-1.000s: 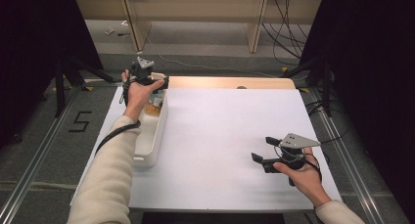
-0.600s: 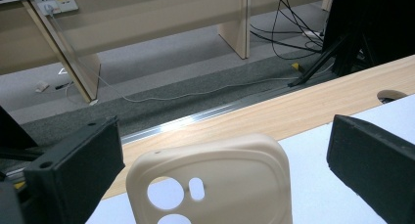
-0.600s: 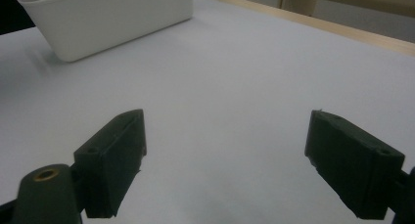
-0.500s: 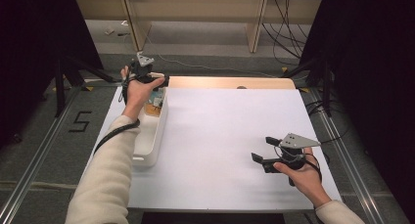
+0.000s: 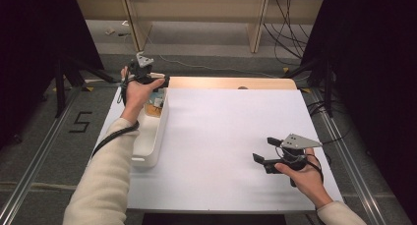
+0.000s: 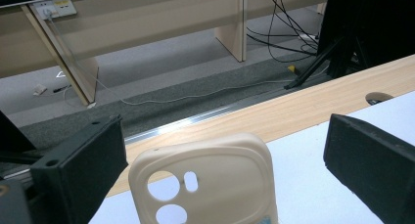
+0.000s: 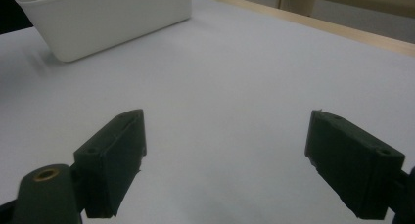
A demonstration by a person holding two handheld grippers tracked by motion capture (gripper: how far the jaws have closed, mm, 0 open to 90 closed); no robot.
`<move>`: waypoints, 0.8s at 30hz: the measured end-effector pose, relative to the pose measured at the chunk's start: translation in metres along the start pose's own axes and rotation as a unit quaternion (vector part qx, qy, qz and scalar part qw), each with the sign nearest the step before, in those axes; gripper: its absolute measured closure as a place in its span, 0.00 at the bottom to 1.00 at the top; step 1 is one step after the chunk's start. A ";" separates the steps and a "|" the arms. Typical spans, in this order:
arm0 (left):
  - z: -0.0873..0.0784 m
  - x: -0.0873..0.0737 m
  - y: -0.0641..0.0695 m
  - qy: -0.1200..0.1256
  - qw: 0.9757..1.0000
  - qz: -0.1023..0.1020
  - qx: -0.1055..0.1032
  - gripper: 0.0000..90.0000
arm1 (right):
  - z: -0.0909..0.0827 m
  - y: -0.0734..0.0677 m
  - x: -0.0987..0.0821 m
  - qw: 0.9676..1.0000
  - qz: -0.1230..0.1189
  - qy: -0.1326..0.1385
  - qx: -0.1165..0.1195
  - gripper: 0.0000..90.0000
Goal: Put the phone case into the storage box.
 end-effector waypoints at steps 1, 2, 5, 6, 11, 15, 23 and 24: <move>-0.001 0.000 0.001 0.000 1.000 0.001 -0.001 0.02 | 0.000 0.000 0.000 1.000 0.000 0.000 0.000 0.18; -0.002 0.001 0.001 0.001 1.000 0.002 -0.002 0.02 | 0.000 0.000 0.000 1.000 -0.001 0.000 0.000 0.18; -0.006 0.002 0.003 0.003 1.000 0.002 -0.005 0.02 | 0.000 0.000 0.000 1.000 -0.001 0.000 0.000 0.18; -0.006 0.002 0.003 0.004 1.000 0.001 -0.006 0.02 | 0.000 0.000 0.000 1.000 -0.001 0.000 0.000 0.18; -0.011 0.003 0.006 0.007 1.000 0.000 -0.012 0.02 | 0.000 0.000 0.000 1.000 0.001 0.000 0.000 0.18; -0.016 0.004 0.009 0.008 1.000 -0.001 -0.018 0.02 | 0.000 0.000 0.000 1.000 0.001 0.000 0.001 0.18; -0.030 0.003 0.017 0.012 0.999 -0.014 -0.041 0.03 | -0.001 0.000 0.000 1.000 0.001 0.000 0.001 0.18; -0.031 0.003 0.017 0.013 0.999 -0.012 -0.042 0.03 | -0.001 0.000 0.000 1.000 0.001 0.000 0.000 0.18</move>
Point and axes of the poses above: each handheld gripper's, and its own axes: z roughly forward along the jaws, x roughly out of its top, y roughly to its right, the point moved 2 cm from there along z, roughly forward along the jaws, and after that the axes turned 2 degrees about z, right-handed, at the moved point
